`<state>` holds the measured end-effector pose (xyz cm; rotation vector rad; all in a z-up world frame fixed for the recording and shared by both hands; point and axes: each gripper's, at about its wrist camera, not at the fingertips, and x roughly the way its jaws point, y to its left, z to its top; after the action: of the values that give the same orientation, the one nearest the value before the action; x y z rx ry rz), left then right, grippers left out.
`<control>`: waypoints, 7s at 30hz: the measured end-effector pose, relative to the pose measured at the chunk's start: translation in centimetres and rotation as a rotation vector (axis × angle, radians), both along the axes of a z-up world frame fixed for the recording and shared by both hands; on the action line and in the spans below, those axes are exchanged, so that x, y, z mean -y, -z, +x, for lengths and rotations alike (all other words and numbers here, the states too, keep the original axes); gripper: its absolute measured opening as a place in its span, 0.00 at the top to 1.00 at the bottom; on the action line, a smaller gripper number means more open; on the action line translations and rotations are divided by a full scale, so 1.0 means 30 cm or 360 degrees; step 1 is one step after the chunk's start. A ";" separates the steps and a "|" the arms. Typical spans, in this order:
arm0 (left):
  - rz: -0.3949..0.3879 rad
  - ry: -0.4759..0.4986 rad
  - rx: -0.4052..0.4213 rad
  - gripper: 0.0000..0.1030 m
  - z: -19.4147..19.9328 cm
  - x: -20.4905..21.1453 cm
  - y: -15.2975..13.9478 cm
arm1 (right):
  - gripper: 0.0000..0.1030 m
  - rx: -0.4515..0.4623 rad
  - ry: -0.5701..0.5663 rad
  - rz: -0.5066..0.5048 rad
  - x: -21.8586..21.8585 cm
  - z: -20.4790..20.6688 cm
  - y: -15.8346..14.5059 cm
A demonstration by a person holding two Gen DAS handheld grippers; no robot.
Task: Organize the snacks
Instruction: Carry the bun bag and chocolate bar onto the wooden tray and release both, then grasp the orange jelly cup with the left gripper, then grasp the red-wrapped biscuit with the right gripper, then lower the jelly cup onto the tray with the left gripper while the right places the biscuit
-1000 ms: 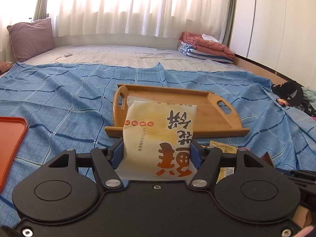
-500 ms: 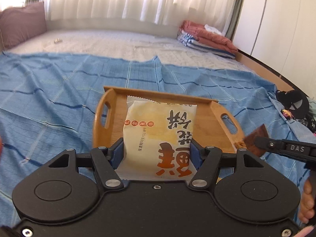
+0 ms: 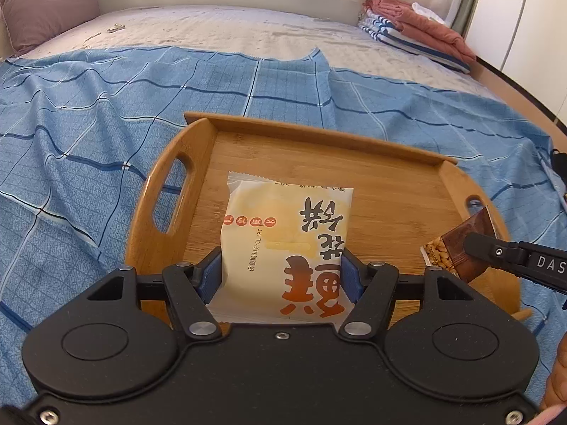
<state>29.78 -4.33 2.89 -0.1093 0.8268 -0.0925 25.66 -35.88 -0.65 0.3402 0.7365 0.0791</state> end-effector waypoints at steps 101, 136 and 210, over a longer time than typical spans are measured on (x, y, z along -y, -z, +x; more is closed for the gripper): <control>0.0063 0.0101 0.0193 0.56 -0.644 -0.058 0.091 | 0.15 0.0280 -0.0070 -0.0713 -0.152 -0.721 0.132; 0.0183 0.0209 0.0343 0.48 -0.865 -0.098 0.056 | 0.33 0.0219 -0.0225 -0.0717 -0.146 -0.887 0.106; -0.0145 0.0021 0.0239 0.62 0.002 -0.119 -0.195 | 0.35 0.0074 -0.0133 -0.0367 -0.031 -0.016 -0.133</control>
<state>29.85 -0.75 8.74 -0.1805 0.6734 -0.1494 25.18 -34.95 3.34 0.0874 0.7060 0.0799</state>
